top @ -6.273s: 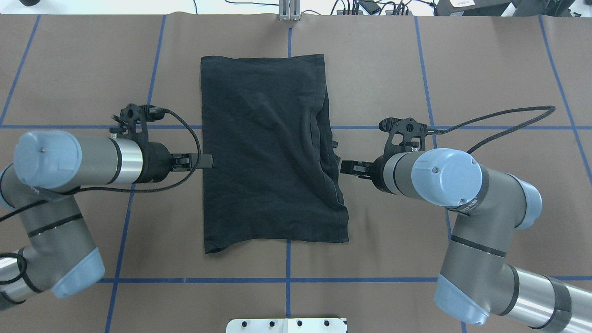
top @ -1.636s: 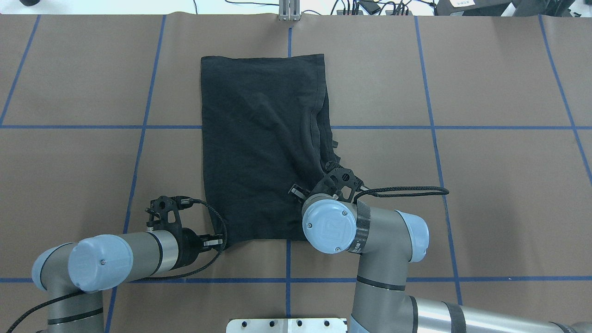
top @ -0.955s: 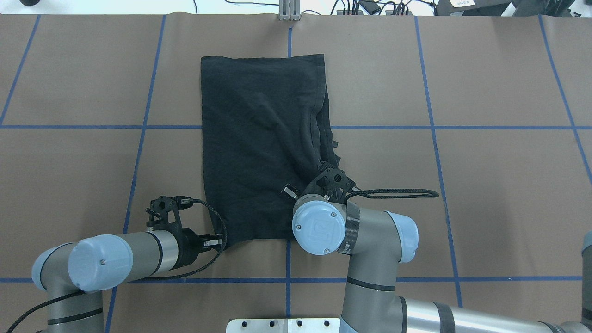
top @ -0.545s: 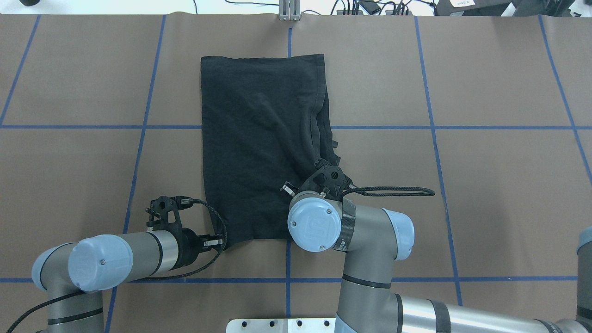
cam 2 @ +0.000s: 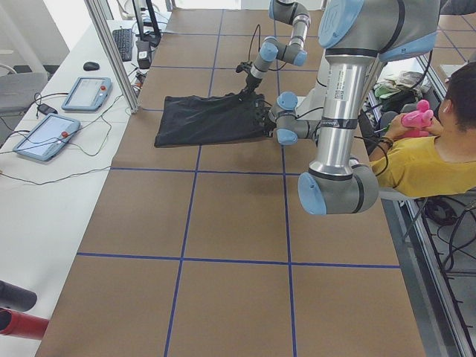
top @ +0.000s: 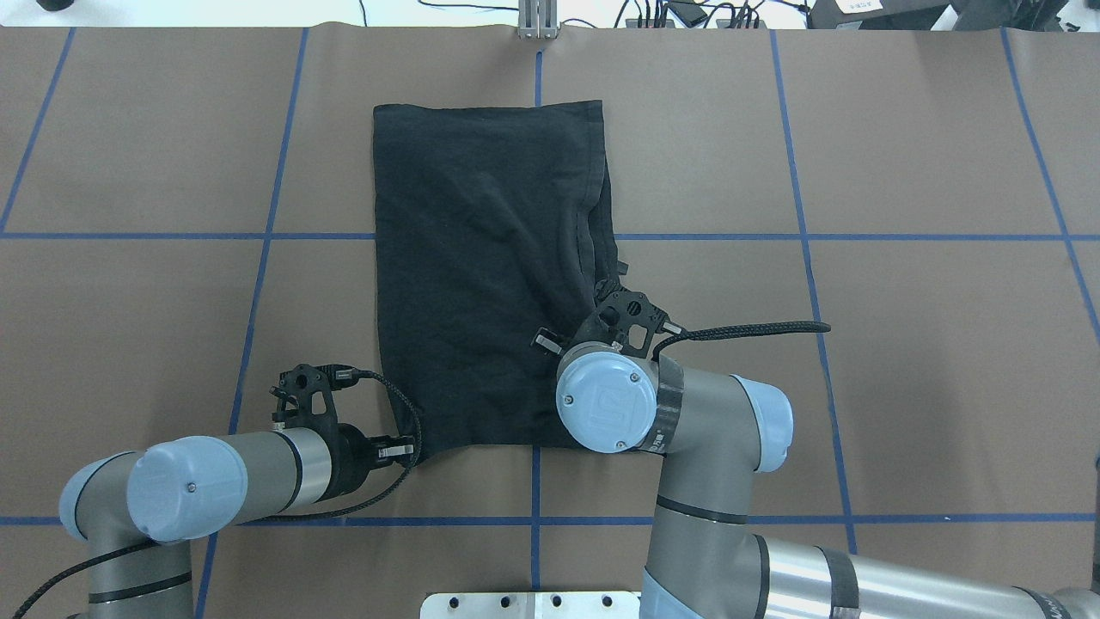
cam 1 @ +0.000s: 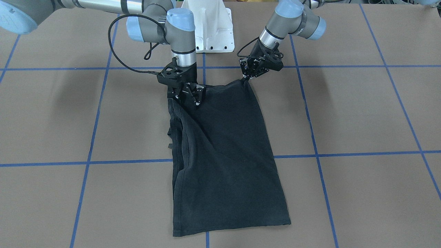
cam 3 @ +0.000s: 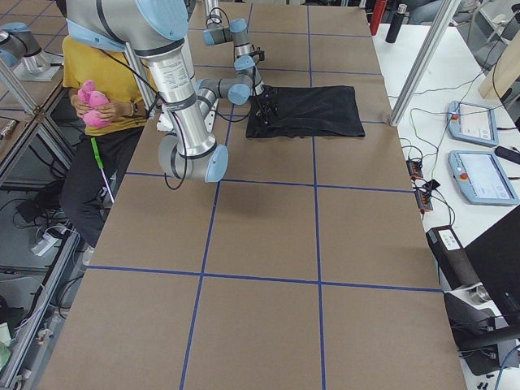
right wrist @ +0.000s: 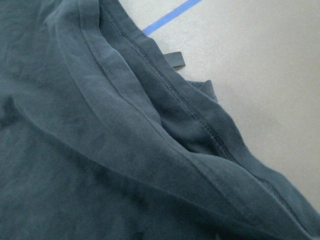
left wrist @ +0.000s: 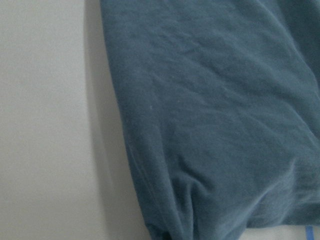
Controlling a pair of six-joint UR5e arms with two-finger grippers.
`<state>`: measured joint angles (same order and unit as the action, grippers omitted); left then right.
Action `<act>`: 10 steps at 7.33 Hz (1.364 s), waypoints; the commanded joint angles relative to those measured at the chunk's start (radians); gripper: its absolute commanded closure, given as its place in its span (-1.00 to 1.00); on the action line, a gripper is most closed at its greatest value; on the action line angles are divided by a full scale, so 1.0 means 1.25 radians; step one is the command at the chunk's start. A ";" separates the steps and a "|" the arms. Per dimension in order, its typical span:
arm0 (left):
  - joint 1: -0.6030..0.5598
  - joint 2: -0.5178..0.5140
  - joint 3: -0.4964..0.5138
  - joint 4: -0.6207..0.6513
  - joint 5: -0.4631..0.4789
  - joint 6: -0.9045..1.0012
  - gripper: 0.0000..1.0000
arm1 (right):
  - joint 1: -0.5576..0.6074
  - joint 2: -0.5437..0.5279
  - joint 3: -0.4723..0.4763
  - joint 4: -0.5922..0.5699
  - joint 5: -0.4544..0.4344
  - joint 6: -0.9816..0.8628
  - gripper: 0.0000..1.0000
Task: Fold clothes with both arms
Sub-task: 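Grasp the shirt's near edge with both grippers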
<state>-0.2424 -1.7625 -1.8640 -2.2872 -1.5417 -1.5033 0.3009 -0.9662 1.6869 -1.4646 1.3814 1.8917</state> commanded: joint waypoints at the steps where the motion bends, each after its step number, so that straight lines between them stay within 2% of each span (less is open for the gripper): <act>1: 0.000 0.000 0.000 0.000 0.000 0.000 1.00 | -0.006 -0.026 0.008 -0.005 0.001 -0.012 -1.00; 3: 0.000 0.000 0.000 0.000 0.000 0.000 1.00 | -0.022 -0.022 -0.005 -0.011 -0.012 -0.015 -0.97; 4: 0.000 0.000 0.000 0.000 -0.001 0.000 1.00 | -0.025 -0.020 -0.012 -0.010 -0.013 -0.011 -0.81; 5: 0.000 0.000 0.000 0.000 -0.001 0.000 1.00 | -0.025 -0.014 -0.018 -0.009 -0.013 -0.003 -0.33; 6: 0.000 0.000 0.000 0.000 -0.001 0.000 1.00 | -0.026 -0.010 -0.018 -0.008 -0.013 0.023 0.41; 7: 0.000 0.000 0.000 0.000 -0.001 0.000 1.00 | -0.026 -0.008 -0.018 -0.008 -0.013 0.046 0.99; 10: 0.000 0.001 -0.001 0.000 0.000 0.000 1.00 | -0.023 0.021 -0.018 -0.010 -0.013 0.048 1.00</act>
<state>-0.2424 -1.7615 -1.8647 -2.2872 -1.5418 -1.5033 0.2705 -0.9528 1.6641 -1.4765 1.3652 1.9494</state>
